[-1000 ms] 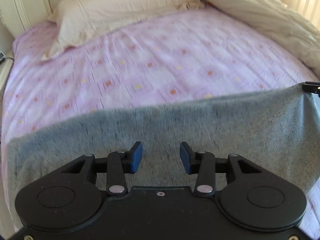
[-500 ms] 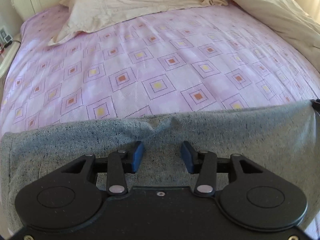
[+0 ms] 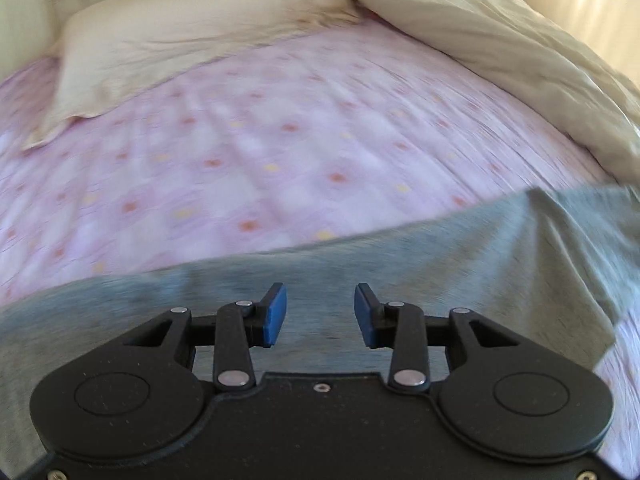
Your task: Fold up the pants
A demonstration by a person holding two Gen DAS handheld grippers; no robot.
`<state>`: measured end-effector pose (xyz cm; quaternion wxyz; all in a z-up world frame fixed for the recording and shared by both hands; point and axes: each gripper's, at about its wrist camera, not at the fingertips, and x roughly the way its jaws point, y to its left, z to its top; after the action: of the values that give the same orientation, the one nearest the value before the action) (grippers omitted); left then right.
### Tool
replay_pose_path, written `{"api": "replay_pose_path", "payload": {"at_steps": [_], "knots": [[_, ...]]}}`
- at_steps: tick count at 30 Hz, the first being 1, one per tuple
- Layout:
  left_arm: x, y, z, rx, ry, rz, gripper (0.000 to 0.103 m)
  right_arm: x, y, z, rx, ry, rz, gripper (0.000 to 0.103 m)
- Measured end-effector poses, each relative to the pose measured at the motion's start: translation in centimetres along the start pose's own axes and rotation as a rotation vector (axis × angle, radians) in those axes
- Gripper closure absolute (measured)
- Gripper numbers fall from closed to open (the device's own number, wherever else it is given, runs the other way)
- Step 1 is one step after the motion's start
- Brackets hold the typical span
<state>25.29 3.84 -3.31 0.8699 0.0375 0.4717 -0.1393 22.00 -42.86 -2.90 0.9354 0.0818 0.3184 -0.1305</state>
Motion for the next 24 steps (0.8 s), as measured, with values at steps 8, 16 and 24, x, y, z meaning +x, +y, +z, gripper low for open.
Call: {"api": "replay_pose_path", "payload": {"at_steps": [8, 16, 24], "knots": [[2.6, -0.3, -0.7, -0.025, 0.090, -0.027, 0.055, 4.7, -1.8, -0.6, 0.122, 0.093, -0.005, 0.056], [2.8, -0.7, -0.6, -0.018, 0.096, -0.006, 0.054, -1.6, 1.1, -0.5, -0.033, -0.103, -0.014, 0.092], [2.6, -0.6, -0.7, -0.018, 0.084, -0.011, 0.054, -1.0, 2.0, 2.9, -0.174, -0.097, -0.193, 0.091]]}}
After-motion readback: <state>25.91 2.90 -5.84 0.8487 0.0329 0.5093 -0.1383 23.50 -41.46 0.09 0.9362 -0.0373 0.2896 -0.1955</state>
